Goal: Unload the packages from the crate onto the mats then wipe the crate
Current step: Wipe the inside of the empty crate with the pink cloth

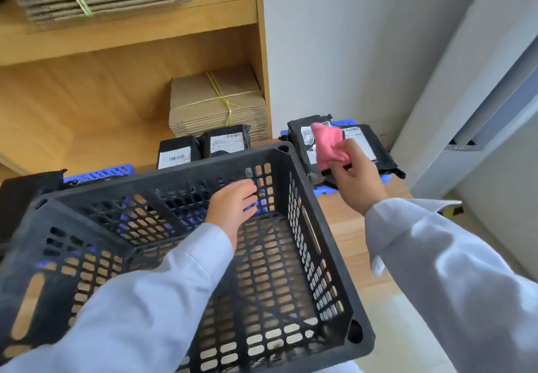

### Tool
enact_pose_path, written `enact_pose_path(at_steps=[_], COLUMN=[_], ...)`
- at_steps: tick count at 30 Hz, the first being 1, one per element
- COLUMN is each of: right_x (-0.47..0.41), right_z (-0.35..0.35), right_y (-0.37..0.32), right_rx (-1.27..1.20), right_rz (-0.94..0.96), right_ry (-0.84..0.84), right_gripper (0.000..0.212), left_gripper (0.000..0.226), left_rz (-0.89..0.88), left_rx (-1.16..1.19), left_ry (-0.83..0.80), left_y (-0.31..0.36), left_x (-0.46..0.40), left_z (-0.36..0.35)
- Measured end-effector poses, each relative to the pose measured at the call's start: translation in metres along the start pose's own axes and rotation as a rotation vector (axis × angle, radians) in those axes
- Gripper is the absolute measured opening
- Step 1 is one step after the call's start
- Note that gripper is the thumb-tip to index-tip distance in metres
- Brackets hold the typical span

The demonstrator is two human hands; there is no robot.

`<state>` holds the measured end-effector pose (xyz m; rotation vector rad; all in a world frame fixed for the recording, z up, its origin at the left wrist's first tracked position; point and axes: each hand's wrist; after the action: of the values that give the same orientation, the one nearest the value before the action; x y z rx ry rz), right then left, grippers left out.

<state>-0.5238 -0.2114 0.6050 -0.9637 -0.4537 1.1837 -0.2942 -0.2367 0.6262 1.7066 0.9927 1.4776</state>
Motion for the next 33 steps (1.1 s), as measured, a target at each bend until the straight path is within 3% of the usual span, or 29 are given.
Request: enact_pose_path(at_steps=[4, 7, 9, 13, 15, 18, 20, 22, 25, 27, 33], right_x=[-0.033, -0.044, -0.044, -0.046, -0.048, -0.049, -0.052, -0.052, -0.045, -0.042, -0.043], right_z=[-0.017, -0.047, -0.064, -0.072, -0.074, -0.080, -0.084, -0.086, -0.091, -0.095, -0.106], right_y=[-0.054, -0.056, -0.053, -0.067, -0.075, -0.088, -0.092, -0.090, -0.077, -0.072, -0.073], right_rx=[0.235, 0.512, 0.706, 0.557, 0.364, -0.044, -0.122, -0.047, 0.385, 0.482, 0.606], right_rz=[0.454, 0.647, 0.712, 0.532, 0.385, 0.015, -0.179, -0.312, -0.384, -0.363, -0.286], right_ry=[0.022, -0.188, -0.323, -0.343, -0.297, -0.041, 0.141, 0.181, 0.005, -0.026, 0.045], right_gripper=[0.024, 0.030, 0.034, 0.049, 0.042, 0.024, 0.025, 0.029, 0.041, 0.050, 0.055], left_gripper=[0.024, 0.027, 0.032, 0.047, 0.066, 0.087, 0.088, 0.067, 0.028, 0.023, 0.030], left_rz=[-0.304, -0.556, -0.680, -0.772, -0.719, -0.701, -0.731, -0.717, -0.522, -0.504, -0.743], left_rx=[0.048, -0.010, -0.167, -0.853, -1.212, -1.367, -1.404, -1.447, -1.485, -1.612, -1.712], left_ry=[0.210, 0.330, 0.297, 0.062, -0.125, -0.237, -0.214, -0.247, -0.364, -0.322, -0.269], left_y=[0.024, 0.045, 0.056, 0.065, 0.065, 0.065, 0.065, 0.066, 0.072, 0.078, 0.069], left_x=[-0.008, -0.012, -0.016, -0.037, -0.047, -0.064, -0.079, -0.085, -0.083, -0.084, -0.101], left_z=[0.021, 0.029, 0.033, 0.028, 0.014, -0.011, -0.026, -0.037, -0.049, -0.051, -0.037])
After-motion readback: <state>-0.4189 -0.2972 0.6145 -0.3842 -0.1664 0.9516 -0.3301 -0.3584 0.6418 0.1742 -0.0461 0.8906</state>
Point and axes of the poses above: each hand's wrist, its own x-axis away from the middle knuckle, its own z-axis out of the back of the hand, y = z × x, and after that the axes turned 3 degrees about x, right-handed
